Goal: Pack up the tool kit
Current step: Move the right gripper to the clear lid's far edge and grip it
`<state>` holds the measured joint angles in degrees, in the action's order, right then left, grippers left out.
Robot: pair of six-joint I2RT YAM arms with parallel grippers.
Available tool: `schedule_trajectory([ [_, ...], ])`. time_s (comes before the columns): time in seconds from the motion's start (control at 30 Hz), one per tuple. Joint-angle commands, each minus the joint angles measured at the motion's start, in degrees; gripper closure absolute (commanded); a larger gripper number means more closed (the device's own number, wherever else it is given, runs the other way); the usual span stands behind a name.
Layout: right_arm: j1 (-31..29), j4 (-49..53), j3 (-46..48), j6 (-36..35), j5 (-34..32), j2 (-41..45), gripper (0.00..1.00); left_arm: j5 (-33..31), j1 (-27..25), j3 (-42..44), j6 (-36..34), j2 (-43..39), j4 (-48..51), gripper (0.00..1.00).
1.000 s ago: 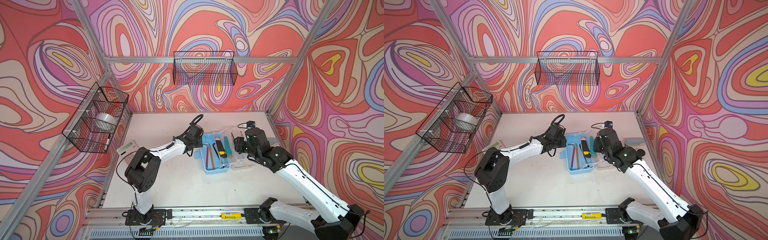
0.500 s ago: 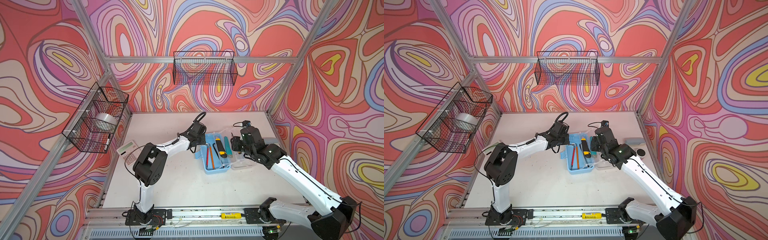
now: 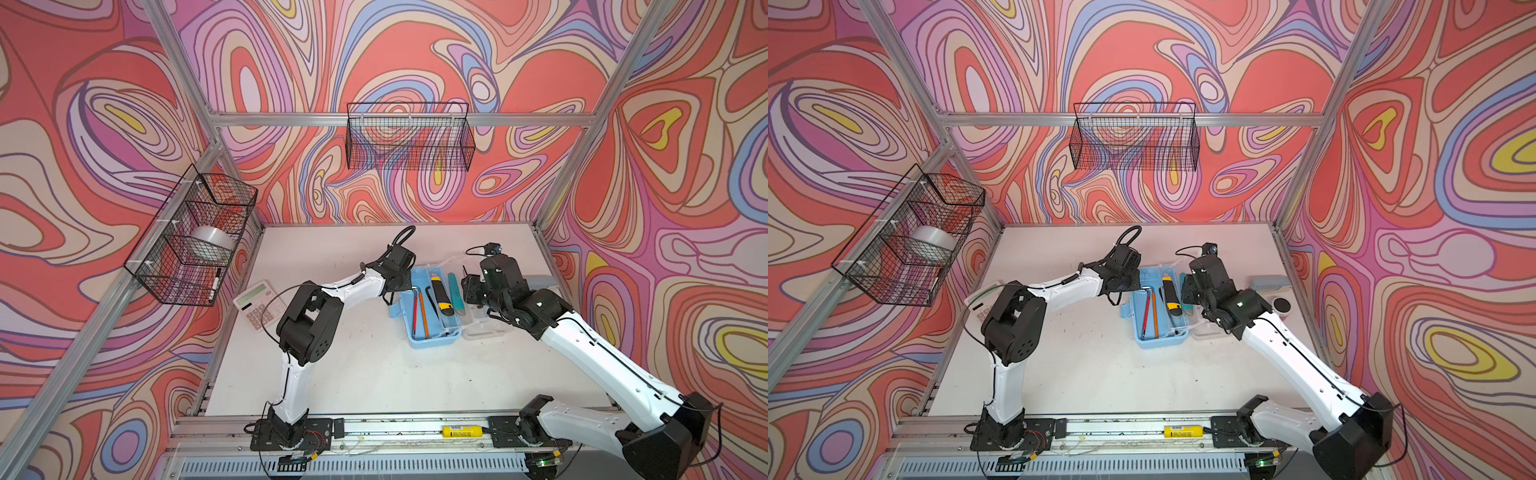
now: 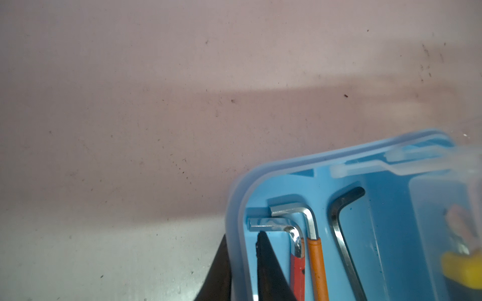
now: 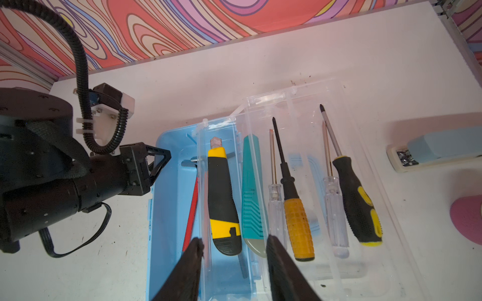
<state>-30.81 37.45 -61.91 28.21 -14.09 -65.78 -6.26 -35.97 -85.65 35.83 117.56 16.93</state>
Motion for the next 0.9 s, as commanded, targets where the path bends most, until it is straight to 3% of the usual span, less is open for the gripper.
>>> schedule_trajectory([
  [0.0, 0.1, -0.7, 0.9, 0.2, -1.0, 0.9, 0.57, -1.3, 0.4, -1.0, -0.9, 1.0, 2.9, 0.91],
  [0.13, 0.1, -0.9, 1.2, 0.1, -1.7, 0.7, 0.57, -2.2, 1.2, -0.1, -0.1, 0.0, 3.2, 1.00],
  [0.37, 1.3, -2.6, 2.7, -0.1, -2.6, 0.8, 0.57, -4.5, 3.4, 4.8, 2.0, -3.6, 2.8, 1.00],
  [0.63, 10.0, -4.6, 6.5, -0.1, 2.9, 4.8, 0.57, -6.4, 8.0, 12.7, 1.0, -10.9, 1.2, 1.00],
  [0.87, 15.9, -3.6, 11.8, 0.9, 8.2, 8.5, 0.58, -6.3, 9.8, 14.7, 0.2, -13.3, 1.0, 1.00],
])
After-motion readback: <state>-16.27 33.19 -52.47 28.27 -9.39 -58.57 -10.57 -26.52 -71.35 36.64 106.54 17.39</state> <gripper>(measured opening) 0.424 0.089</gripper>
